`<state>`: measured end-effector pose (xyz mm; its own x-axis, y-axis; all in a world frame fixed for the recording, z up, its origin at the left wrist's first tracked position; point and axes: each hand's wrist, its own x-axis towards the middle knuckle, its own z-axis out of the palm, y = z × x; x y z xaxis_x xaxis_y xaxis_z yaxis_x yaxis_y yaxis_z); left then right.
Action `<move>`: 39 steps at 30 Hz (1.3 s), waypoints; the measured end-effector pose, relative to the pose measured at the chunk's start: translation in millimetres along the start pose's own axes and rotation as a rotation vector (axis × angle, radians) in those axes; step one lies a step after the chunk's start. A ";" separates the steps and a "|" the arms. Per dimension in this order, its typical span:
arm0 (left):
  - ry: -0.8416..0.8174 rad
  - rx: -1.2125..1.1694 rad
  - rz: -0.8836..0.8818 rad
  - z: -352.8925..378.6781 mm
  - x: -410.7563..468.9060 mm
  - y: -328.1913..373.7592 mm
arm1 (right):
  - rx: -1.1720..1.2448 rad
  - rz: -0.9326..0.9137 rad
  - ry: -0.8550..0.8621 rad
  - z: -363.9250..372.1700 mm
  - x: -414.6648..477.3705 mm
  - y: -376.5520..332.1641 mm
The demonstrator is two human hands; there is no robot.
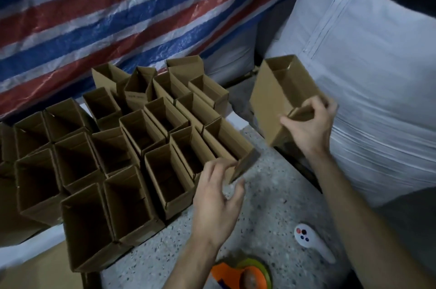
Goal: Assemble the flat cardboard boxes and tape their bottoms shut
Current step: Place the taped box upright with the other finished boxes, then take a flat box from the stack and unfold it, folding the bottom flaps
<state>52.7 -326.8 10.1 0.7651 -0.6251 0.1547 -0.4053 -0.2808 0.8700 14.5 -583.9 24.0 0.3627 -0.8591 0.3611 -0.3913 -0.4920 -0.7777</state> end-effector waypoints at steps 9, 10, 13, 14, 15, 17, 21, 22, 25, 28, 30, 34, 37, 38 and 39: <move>0.055 -0.104 -0.060 -59.1 15.8 -6.6 | -0.235 0.188 -0.341 79.8 49.0 99.6; 0.062 -0.107 -0.059 -63.9 17.2 -9.2 | -0.249 0.182 -0.365 86.9 48.6 104.2; 0.087 -0.093 -0.096 -73.9 15.8 -23.7 | -0.241 0.214 -0.396 111.1 42.9 113.3; 0.094 -0.071 -0.108 -75.9 12.9 -31.0 | -0.236 0.232 -0.404 119.0 40.8 115.7; 0.102 -0.047 -0.118 -77.3 9.1 -38.9 | -0.242 0.239 -0.414 127.1 39.3 117.3; 0.113 -0.004 -0.134 -80.3 -1.2 -53.6 | -0.244 0.220 -0.444 142.9 37.8 121.0; 0.087 0.081 -0.211 -85.5 -22.2 -80.2 | -0.232 0.231 -0.569 168.3 33.6 123.6; 0.062 0.096 -0.255 -87.7 -26.6 -84.5 | -0.222 0.233 -0.603 173.6 32.1 124.4; -0.023 0.128 -0.368 -95.0 -38.5 -91.5 | -0.174 0.253 -0.659 185.3 29.3 124.8; -0.010 0.127 -0.443 -101.3 -47.5 -92.0 | -0.025 0.285 -0.670 189.2 28.5 123.5; 0.035 0.101 -0.463 -104.5 -51.6 -89.6 | 0.006 0.338 -0.640 188.1 28.3 111.2; 0.133 0.041 -0.409 -115.1 -52.6 -80.2 | -0.040 0.316 -0.361 177.1 16.7 73.8; 0.229 -0.064 -0.384 -126.6 -51.7 -72.8 | -0.067 0.179 -0.272 158.8 -10.0 29.4; 0.258 -0.084 -0.378 -130.3 -52.3 -71.1 | -0.024 0.104 -0.294 153.7 -25.1 11.9; 0.285 -0.102 -0.369 -133.4 -54.7 -69.6 | 0.025 0.020 -0.330 148.2 -43.7 -5.6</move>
<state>105.8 -175.9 3.5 0.9612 -0.2685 -0.0632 -0.0407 -0.3648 0.9302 126.2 -522.7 -63.7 0.6115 -0.7744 0.1624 -0.3813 -0.4683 -0.7971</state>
